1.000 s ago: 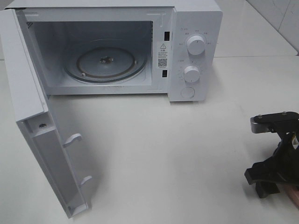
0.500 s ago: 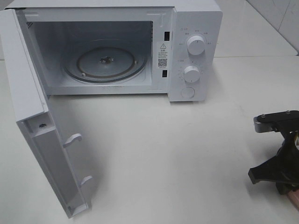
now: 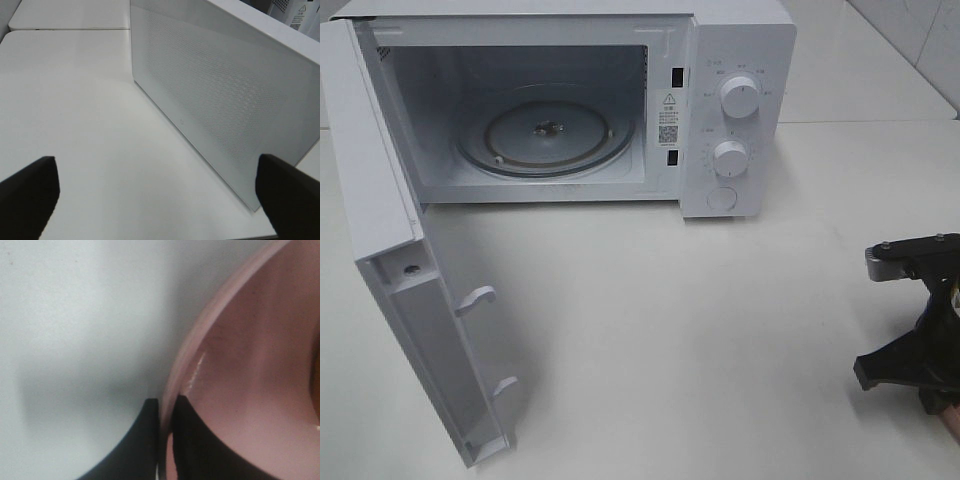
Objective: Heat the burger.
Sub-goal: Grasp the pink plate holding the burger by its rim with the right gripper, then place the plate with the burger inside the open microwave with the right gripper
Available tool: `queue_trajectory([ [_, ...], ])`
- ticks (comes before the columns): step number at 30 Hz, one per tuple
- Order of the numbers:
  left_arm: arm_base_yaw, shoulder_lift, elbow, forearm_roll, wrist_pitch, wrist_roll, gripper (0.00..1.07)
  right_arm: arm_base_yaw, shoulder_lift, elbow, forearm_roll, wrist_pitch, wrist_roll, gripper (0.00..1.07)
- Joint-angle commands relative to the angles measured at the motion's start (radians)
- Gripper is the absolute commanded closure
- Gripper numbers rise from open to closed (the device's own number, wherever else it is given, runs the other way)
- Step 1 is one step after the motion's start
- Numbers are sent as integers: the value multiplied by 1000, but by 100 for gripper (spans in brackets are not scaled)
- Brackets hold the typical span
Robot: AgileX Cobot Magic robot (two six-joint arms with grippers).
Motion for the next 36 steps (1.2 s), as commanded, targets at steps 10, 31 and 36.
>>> queue_trajectory([
  [10, 2, -17, 3, -2, -12, -1, 7, 106, -51, 1, -161, 114, 199, 107],
  [31, 2, -17, 3, -2, -12, -1, 7, 278, -51, 1, -340, 287, 352, 107],
  [36, 2, -17, 3, -2, -12, -1, 7, 310, -51, 1, -348, 320, 353, 107],
])
